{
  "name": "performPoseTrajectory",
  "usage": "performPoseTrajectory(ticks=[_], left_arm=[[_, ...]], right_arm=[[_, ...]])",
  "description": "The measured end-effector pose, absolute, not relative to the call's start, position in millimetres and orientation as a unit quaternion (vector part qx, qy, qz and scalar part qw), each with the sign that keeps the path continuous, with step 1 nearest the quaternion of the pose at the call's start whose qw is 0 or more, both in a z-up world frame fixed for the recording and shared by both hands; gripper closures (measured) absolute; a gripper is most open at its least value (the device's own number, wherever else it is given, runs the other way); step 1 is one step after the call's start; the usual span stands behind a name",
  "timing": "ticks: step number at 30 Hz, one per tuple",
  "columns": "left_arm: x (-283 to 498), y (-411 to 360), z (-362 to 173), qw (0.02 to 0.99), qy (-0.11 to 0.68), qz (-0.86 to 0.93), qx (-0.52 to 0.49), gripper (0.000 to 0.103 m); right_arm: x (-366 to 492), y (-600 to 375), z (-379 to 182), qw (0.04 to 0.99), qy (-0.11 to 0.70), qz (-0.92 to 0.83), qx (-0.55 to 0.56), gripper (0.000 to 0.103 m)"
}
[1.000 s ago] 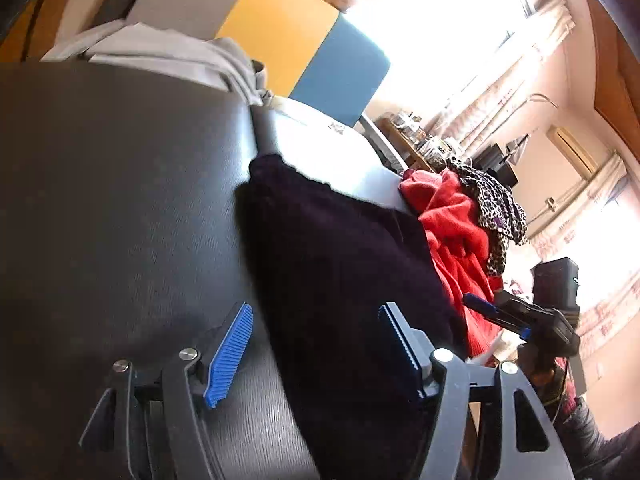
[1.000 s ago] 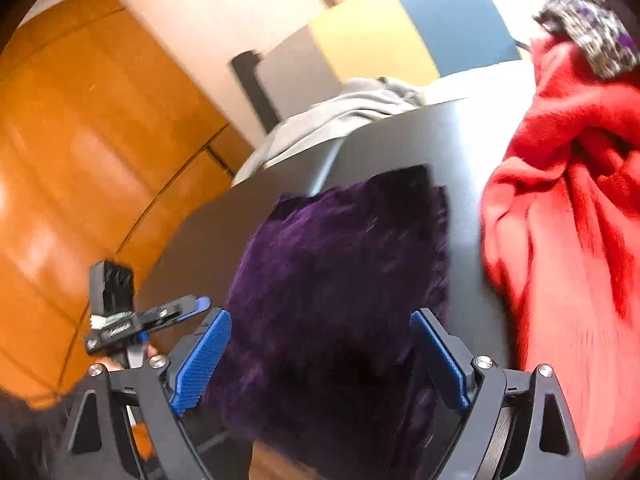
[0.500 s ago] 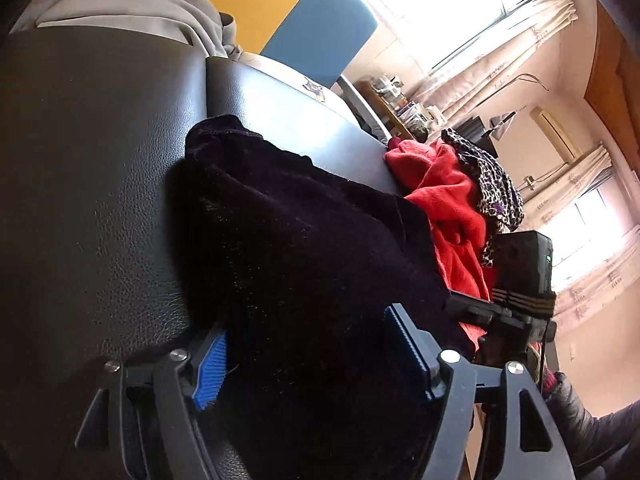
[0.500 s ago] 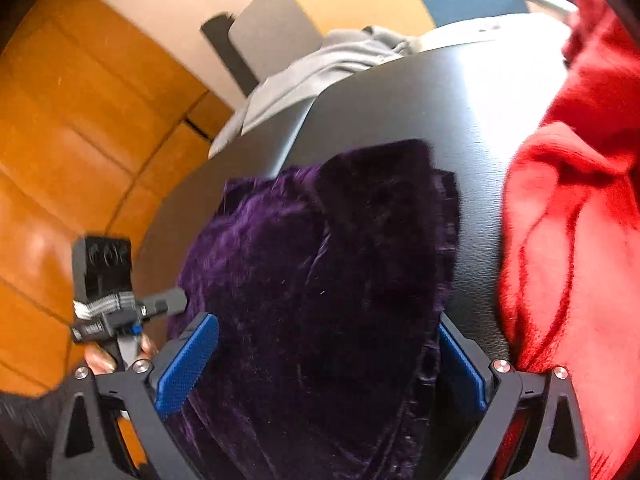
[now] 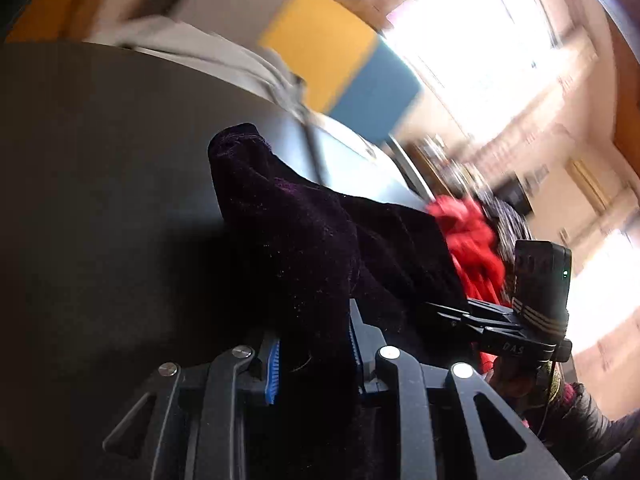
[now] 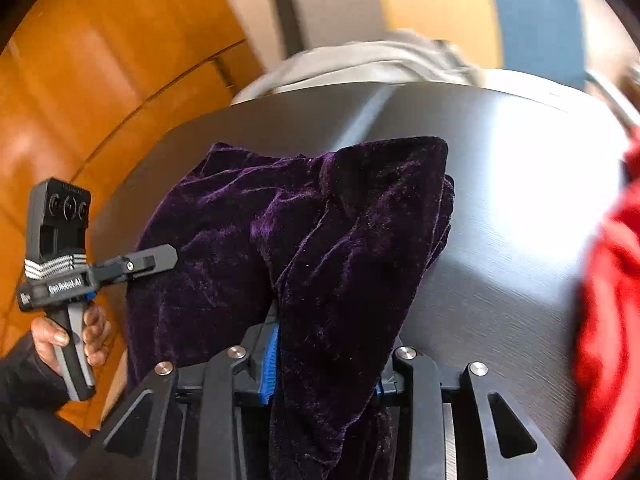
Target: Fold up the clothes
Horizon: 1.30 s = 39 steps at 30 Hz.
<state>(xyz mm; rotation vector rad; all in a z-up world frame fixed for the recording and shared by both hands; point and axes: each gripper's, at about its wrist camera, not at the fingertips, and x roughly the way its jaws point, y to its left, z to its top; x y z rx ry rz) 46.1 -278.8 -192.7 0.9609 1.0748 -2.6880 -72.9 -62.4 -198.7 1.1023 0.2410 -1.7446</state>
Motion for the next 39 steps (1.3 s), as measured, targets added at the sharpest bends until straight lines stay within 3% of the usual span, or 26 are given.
performPoseTrajectory(ticks=[11, 19, 20, 21, 23, 26, 33, 39], left_arm=[[225.5, -457.1, -150.3, 0.313, 0.345, -0.862, 0.202, 0.078], [281.4, -563.9, -201.7, 0.423, 0.395, -0.784, 0.223, 0.077], [282.3, -570.4, -207.6, 0.431, 0.393, -0.779, 0.228, 0.076], [283.7, -575.6, -212.1, 0.434, 0.396, -0.776, 0.229, 0.075], [287.7, -581.5, -214.6, 0.426, 0.412, -0.774, 0.223, 0.070], [296.3, -579.8, -213.7, 0.433, 0.411, -0.768, 0.231, 0.061], [317.5, -557.0, -179.0, 0.460, 0.366, -0.787, 0.188, 0.057], [268.3, -591.8, -191.0, 0.443, 0.321, -0.793, 0.268, 0.056]], right_arm=[[-18.6, -359.0, -190.2, 0.685, 0.144, -0.573, 0.427, 0.069], [40.2, -524.4, -214.6, 0.700, 0.229, -0.539, 0.409, 0.069], [46.5, -531.9, -218.6, 0.698, 0.240, -0.539, 0.406, 0.065], [50.0, -538.2, -222.9, 0.694, 0.249, -0.541, 0.404, 0.053], [48.9, -539.1, -228.1, 0.689, 0.251, -0.541, 0.412, 0.046], [38.3, -520.0, -214.8, 0.689, 0.246, -0.562, 0.386, 0.046], [63.9, -485.7, -157.6, 0.764, 0.246, -0.519, 0.293, 0.044], [102.9, -496.3, -204.3, 0.755, 0.329, -0.480, 0.302, 0.044]])
